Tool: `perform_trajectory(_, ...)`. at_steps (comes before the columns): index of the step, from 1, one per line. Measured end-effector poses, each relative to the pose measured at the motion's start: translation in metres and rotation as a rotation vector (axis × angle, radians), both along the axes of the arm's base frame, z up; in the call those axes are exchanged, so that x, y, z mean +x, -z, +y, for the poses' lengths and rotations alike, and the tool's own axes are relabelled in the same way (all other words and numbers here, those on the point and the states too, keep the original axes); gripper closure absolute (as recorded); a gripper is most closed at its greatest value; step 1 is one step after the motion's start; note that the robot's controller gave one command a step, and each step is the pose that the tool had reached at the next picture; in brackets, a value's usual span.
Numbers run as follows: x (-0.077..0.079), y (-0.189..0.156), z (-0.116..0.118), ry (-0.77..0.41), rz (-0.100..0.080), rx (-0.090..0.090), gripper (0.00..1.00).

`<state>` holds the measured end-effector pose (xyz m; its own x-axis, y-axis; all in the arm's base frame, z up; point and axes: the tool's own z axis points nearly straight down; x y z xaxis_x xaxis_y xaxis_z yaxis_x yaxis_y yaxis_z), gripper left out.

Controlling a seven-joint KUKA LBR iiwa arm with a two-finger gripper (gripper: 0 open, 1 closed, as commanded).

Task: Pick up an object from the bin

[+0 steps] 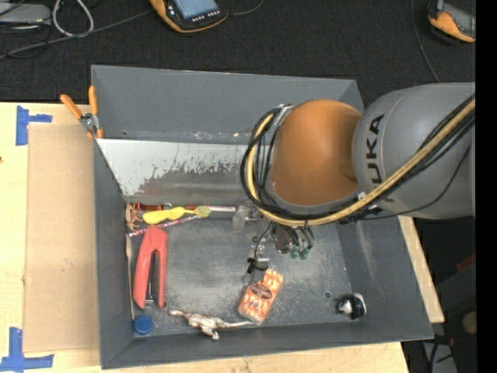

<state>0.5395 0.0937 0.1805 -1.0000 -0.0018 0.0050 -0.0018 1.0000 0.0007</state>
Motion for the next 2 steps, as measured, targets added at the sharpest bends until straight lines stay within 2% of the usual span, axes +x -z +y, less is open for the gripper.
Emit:
perform_trajectory(1, -0.009, 0.000, -0.026, -0.049, -0.001, -0.001, 0.00)
perform_trajectory(2, -0.057, 0.010, -0.083, -0.035, 0.006, 0.000, 0.00)
